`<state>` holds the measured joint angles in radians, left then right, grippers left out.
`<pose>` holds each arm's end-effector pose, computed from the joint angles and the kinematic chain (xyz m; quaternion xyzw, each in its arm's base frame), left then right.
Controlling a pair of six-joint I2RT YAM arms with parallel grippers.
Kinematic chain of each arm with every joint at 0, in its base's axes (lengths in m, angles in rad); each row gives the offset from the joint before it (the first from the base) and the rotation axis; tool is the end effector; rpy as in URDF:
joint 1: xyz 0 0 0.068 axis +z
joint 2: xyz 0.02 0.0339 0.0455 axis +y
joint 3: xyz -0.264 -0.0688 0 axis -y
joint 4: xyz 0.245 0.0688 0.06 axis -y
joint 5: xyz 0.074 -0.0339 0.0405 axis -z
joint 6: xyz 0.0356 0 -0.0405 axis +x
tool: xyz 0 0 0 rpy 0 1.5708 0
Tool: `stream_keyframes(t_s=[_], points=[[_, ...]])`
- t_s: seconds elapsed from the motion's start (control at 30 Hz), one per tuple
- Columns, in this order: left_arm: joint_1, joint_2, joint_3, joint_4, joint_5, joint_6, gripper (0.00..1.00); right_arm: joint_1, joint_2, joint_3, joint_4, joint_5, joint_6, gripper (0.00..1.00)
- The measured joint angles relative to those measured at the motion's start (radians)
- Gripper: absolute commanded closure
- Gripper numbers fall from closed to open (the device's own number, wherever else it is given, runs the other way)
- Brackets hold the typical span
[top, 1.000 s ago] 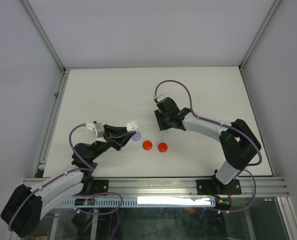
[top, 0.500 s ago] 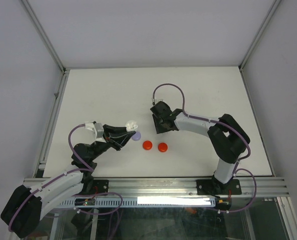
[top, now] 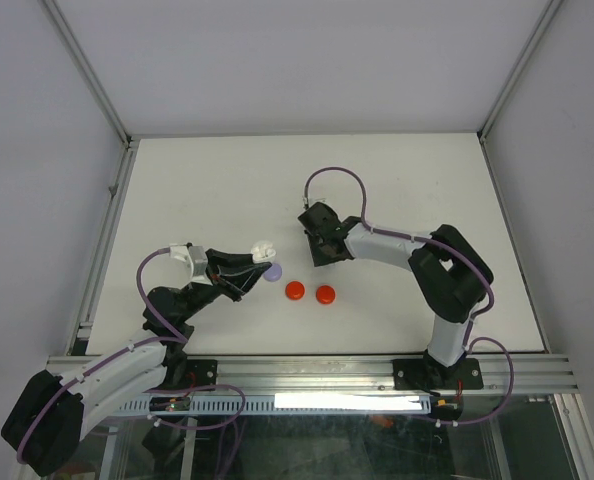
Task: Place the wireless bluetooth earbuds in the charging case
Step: Pick up the earbud from the center of the board.
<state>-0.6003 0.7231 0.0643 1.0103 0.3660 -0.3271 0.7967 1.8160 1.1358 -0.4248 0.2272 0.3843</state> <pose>0.1192 -0.0971 0.2226 0.2245 0.5375 -0.4538 0.6744 0.2582 0.2526 0.1651 -0.1723 0.9516 0.0361 0.2519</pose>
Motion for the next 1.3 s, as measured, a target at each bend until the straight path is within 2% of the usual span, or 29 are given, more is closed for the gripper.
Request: stream_keyframes(t_s=[0.37, 0.63, 0.93, 1.1, 1.3], points=[[0.0, 0.0, 0.0, 0.0, 0.0, 0.0, 1.0, 0.012, 0.018, 0.023, -0.003, -0.005, -0.002, 0.74], [0.0, 0.0, 0.0, 0.0, 0.0, 0.0, 1.0, 0.014, 0.023, 0.03, -0.01, -0.006, -0.012, 0.82], [0.0, 0.01, 0.0, 0.001, 0.0, 0.0, 1.0, 0.019, 0.012, 0.03, -0.011, -0.034, -0.028, 0.84], [0.0, 0.028, 0.0, 0.009, 0.0, 0.0, 1.0, 0.019, -0.095, 0.011, -0.007, -0.052, -0.048, 0.85], [0.0, 0.055, 0.0, 0.037, 0.002, 0.004, 1.0, 0.019, -0.336, -0.01, 0.05, -0.071, -0.078, 0.86]])
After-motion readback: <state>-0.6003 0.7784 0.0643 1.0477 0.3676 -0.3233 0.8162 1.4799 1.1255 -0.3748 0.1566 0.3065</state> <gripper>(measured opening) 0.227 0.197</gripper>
